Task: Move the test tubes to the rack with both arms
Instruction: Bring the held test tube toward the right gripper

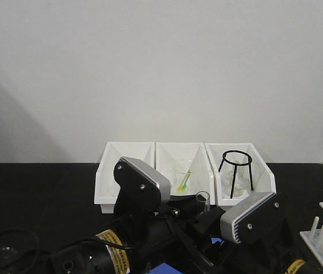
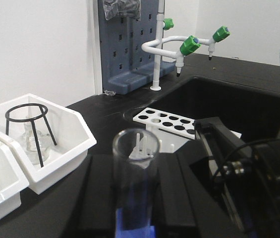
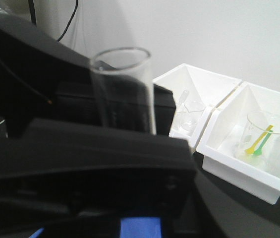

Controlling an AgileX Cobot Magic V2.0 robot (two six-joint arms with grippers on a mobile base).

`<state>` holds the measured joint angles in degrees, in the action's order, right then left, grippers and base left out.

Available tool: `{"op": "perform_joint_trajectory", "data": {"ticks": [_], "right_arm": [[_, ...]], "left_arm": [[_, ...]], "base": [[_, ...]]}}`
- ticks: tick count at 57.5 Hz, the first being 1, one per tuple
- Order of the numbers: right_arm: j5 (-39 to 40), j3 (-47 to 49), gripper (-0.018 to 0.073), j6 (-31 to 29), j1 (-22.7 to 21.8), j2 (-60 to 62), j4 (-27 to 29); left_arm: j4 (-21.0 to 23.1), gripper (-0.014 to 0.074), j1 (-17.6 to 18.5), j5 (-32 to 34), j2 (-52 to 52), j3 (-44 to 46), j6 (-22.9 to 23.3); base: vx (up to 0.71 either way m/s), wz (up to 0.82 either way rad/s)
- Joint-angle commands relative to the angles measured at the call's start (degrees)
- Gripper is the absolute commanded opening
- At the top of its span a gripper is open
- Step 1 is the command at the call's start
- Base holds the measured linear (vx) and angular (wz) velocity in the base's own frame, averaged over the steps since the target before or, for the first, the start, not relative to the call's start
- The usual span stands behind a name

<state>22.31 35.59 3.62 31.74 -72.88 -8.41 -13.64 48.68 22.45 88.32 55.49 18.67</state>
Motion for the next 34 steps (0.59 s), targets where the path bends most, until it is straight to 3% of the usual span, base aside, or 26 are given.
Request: {"op": "perform_joint_trajectory", "data": {"ticks": [1, 20, 26, 34], "right_arm": [[5.27, 2.04, -0.0012, -0.15, -0.41, 1.23, 0.77], [5.27, 2.04, -0.0011, -0.15, -0.41, 1.23, 0.77], [5.27, 2.04, -0.0011, -0.15, -0.41, 1.23, 0.77], [5.27, 2.04, -0.0011, -0.15, -0.41, 1.23, 0.77]], "left_arm": [[0.61, -0.0021, 0.42, 4.84, -1.90, 1.87, -0.05], [0.72, -0.0001, 0.42, 4.97, -1.90, 1.87, -0.05], [0.72, 0.0062, 0.42, 5.19, -1.90, 1.87, -0.05], [0.72, 0.0220, 0.42, 5.19, -1.90, 1.87, -0.05]], "base": [[0.00, 0.00], [0.00, 0.00], [0.00, 0.00], [0.00, 0.00]]}}
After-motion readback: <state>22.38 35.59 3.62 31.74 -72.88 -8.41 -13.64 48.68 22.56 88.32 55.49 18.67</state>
